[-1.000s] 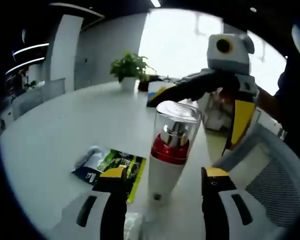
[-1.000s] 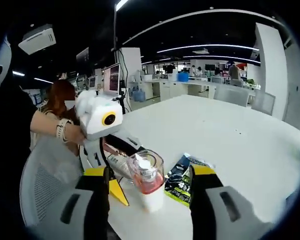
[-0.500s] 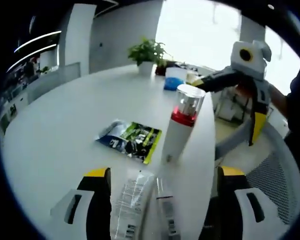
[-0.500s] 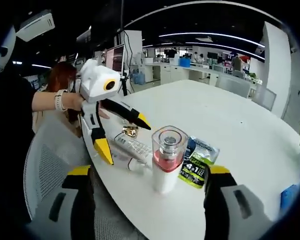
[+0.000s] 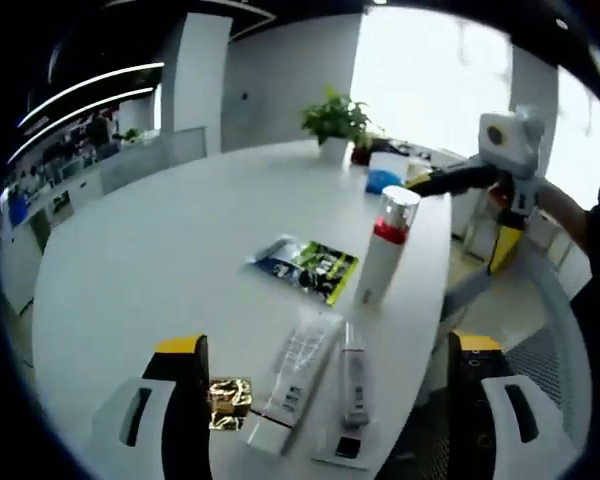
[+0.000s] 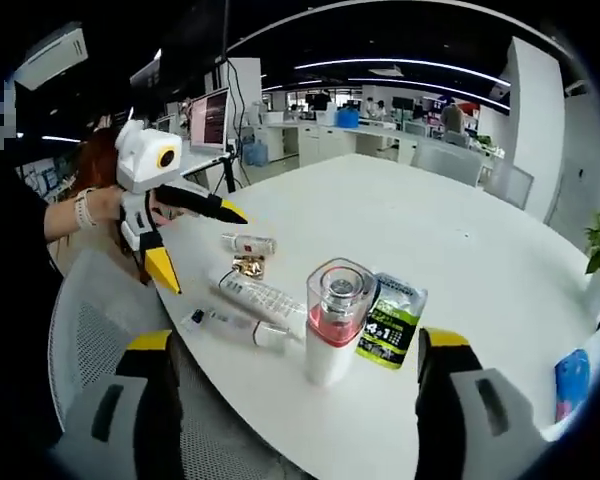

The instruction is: Arrange the skincare products in the storage area until every visible bottle or jar stands upright without overlapping.

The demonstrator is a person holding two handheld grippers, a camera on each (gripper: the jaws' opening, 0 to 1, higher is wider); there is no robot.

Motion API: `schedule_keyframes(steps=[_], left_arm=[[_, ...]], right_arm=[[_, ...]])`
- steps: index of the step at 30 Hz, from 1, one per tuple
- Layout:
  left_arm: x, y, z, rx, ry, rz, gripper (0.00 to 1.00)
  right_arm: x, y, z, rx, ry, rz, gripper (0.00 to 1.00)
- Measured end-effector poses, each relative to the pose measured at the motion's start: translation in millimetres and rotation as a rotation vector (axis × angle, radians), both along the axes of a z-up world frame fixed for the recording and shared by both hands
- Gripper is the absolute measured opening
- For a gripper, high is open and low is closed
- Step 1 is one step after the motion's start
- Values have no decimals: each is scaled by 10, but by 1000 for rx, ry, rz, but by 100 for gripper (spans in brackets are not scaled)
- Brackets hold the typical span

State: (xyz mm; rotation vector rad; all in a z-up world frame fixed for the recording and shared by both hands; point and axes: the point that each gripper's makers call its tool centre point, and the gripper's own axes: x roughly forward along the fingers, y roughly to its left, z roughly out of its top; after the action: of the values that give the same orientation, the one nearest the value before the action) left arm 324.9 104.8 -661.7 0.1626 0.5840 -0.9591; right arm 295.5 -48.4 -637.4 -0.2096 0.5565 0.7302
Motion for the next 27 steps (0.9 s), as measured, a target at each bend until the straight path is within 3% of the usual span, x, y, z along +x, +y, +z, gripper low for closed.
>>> schedule_keyframes(steps=[2,3,6,10,15,19,23,27], left_arm=[[4,134,45,25,-40,23,97],[50,192,106,25,-91,49,97],[-63,339,124,33,-51,59,97],[-75,660,77,123,-85,115,97],[-133,888,150,89,-74,165,97],[-183,1029,152,108,-72,154,97],[-257,1097,168,102,-62,114,97],[-278,1162,163,122,-79,98,97]], right_arm=[[-12,10,14,3,-5,-9,99],[-23,25,18,6,-5,-10,99],[-48,50,24,-10,-13,-19,99],[-72,76,0,-34,-11,-41,99],[-105,120,-15,-22,-1,-83,99],[-115,123,-40,-35,6,-122,99],[-127,208,23,-15,-29,-141,100],[-198,252,-25,-24,-1,-161,100]])
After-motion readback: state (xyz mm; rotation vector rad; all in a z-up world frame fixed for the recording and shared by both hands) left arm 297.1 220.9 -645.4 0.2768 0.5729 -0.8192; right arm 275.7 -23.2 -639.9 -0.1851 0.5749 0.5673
